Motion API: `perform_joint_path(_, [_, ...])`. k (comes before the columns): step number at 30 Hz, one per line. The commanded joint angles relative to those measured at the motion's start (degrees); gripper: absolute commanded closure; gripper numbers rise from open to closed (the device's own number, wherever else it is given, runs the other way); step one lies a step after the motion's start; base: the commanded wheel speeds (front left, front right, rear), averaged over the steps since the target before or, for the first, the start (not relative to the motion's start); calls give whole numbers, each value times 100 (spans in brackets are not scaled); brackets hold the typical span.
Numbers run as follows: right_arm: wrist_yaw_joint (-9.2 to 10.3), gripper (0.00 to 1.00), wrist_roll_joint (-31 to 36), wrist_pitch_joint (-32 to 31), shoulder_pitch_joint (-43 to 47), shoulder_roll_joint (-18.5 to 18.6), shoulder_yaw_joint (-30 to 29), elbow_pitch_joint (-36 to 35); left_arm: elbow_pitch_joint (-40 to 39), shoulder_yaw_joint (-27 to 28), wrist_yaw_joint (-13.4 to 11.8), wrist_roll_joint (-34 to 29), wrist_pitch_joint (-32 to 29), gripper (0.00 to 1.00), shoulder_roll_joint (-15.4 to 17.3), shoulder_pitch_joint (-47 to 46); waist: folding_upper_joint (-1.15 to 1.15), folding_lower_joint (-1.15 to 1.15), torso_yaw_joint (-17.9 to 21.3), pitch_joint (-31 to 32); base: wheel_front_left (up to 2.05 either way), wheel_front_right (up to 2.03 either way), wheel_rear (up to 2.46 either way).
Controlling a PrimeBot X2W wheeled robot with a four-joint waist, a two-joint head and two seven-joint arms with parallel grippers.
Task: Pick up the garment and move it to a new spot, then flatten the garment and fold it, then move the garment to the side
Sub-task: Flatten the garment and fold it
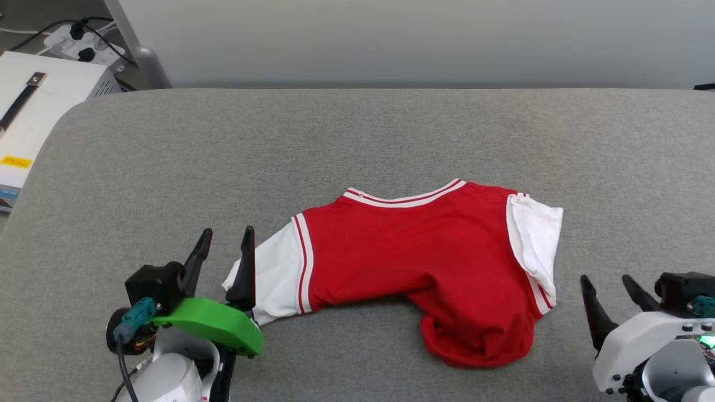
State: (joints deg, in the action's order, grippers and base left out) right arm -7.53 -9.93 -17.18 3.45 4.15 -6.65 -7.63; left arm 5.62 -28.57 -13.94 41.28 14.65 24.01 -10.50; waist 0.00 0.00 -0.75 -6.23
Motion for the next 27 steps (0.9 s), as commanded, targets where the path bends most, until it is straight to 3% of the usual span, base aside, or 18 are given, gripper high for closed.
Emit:
perform_joint_path(1, [4,0,-69,-168,-61,130,97,95,-130,118,-8,-155,32,0,-40,99,0,0,-30,0,0,0,0])
perform_joint_path(7, [4,0,-319,-814,-492,568,732,584,-471,439,86,-532,33,0,-187,278,0,0,-173,-24,0,0,0])
perform_joint_path(12, [4,0,-438,-1018,-1022,832,1280,1241,-552,556,189,-699,34,0,-341,311,0,0,-302,-85,0,0,0])
perform_joint_path(18, [4,2,-442,-1086,-1544,977,1502,2071,-495,656,321,-801,34,0,-496,314,0,0,-401,-173,0,0,0])
perform_joint_path(19, [4,55,-441,-1068,-1601,979,1493,2160,-471,669,336,-805,34,0,-516,323,0,0,-411,-185,0,0,0])
perform_joint_path(20, [4,100,-436,-1027,-1665,978,1463,2247,-447,688,360,-818,34,0,-536,326,0,0,-417,-193,0,0,0])
perform_joint_path(27, [4,100,-445,-682,-1745,858,781,2337,-330,830,458,-873,34,0,-642,402,0,0,-369,-160,0,0,0])
